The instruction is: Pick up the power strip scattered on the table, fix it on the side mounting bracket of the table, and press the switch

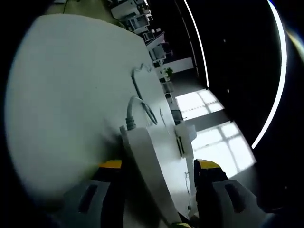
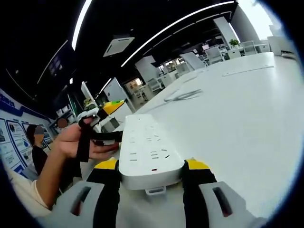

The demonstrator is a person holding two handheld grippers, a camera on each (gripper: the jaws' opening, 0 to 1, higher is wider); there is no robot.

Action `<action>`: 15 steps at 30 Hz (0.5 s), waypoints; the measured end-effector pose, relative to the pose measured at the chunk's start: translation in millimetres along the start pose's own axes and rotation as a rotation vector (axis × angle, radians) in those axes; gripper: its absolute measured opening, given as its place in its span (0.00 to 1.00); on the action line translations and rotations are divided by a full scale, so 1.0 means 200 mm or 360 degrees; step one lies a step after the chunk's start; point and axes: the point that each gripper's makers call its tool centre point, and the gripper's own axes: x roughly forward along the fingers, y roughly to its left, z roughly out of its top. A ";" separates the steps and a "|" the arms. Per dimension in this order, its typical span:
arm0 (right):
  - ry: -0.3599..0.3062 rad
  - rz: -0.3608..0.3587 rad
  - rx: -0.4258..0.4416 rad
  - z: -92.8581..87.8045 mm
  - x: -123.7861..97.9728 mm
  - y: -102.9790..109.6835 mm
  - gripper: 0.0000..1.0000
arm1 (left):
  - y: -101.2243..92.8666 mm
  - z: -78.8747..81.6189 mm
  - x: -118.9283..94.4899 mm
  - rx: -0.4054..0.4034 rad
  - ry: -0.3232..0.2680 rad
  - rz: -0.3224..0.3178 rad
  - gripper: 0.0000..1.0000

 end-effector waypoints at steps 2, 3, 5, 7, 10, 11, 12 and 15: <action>-0.0001 0.0000 -0.0002 0.00 0.00 0.00 0.48 | 0.00 0.00 0.01 -0.0006 0.0000 -0.0002 0.60; -0.0001 0.0000 -0.0002 0.00 0.00 0.00 0.48 | 0.00 0.00 0.01 -0.0007 -0.0002 -0.0001 0.60; -0.0001 0.0000 -0.0003 0.00 0.00 0.00 0.48 | 0.00 0.01 0.01 -0.0011 -0.0007 -0.0002 0.60; -0.0001 0.0000 -0.0002 0.00 0.00 0.00 0.48 | -0.01 0.00 0.02 -0.0024 -0.0017 -0.0007 0.60; 0.0000 0.0000 -0.0005 0.00 0.00 0.00 0.48 | -0.01 0.00 0.02 -0.0031 -0.0031 -0.0006 0.59; 0.0000 0.0000 -0.0005 0.00 0.00 0.00 0.48 | -0.01 0.00 0.03 -0.0031 -0.0038 -0.0004 0.59; 0.0000 0.0000 -0.0006 0.00 0.00 0.00 0.48 | -0.01 -0.01 0.03 -0.0034 -0.0039 -0.0006 0.59; 0.0000 0.0000 -0.0007 0.00 0.00 0.00 0.48 | -0.02 -0.02 0.04 -0.0041 -0.0042 -0.0012 0.58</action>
